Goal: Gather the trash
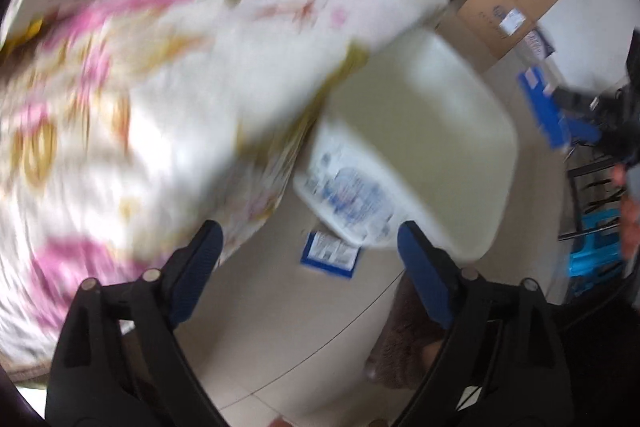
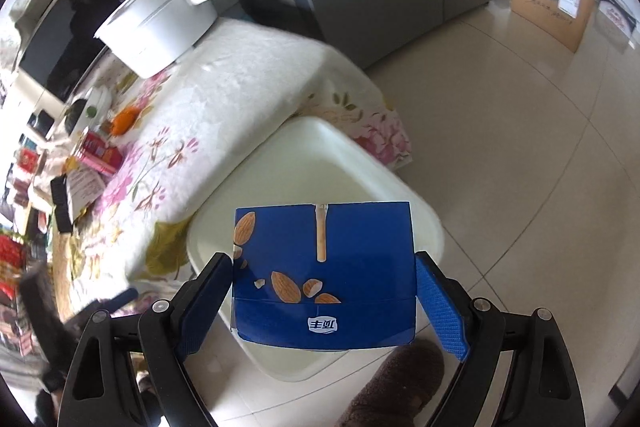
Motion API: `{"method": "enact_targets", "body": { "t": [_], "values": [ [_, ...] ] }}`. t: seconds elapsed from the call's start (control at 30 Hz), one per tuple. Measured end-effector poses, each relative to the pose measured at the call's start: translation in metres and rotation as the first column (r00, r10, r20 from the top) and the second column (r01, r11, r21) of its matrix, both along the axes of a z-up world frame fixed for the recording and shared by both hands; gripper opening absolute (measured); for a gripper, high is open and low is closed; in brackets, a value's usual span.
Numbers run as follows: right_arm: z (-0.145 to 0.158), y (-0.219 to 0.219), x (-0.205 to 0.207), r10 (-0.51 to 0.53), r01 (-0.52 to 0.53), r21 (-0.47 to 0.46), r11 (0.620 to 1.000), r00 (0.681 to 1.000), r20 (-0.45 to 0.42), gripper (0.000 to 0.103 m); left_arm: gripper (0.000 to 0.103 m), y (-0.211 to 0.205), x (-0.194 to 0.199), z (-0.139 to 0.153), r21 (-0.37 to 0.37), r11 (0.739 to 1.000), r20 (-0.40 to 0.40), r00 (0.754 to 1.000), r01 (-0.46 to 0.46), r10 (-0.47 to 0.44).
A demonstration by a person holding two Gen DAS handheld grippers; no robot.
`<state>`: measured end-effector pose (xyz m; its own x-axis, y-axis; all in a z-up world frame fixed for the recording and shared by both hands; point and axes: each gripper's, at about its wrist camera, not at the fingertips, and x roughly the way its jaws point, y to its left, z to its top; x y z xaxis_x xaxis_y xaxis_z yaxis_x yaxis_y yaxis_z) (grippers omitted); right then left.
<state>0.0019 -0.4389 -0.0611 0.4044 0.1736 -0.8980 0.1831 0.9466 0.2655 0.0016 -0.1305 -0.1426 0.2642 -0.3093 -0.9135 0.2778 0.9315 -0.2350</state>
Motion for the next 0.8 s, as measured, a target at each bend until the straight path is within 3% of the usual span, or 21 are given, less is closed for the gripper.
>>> {"method": "enact_targets", "body": {
  "t": [0.13,0.23,0.43,0.8],
  "values": [
    [-0.002,0.006,-0.004,0.039,-0.039,0.016,0.999,0.999,-0.013,0.091,0.102,-0.009,-0.033,-0.055,0.044,0.999,-0.054,0.998,-0.005,0.007],
    [0.002,0.004,-0.007,0.055,-0.055,0.023,0.998,0.998,-0.002,0.091,0.102,-0.03,-0.051,-0.099,0.06,0.995,-0.091,0.993,0.075,-0.069],
    [0.01,-0.001,-0.01,0.068,-0.068,0.019,0.998,0.998,0.021,0.091,0.102,-0.062,-0.063,-0.171,0.124,0.967,-0.047,0.974,0.224,-0.219],
    [0.017,-0.007,0.0,0.09,-0.089,-0.034,0.995,0.996,0.026,0.091,0.102,-0.094,-0.046,-0.234,0.021,0.974,0.02,0.974,0.226,-0.227]
  ]
}}
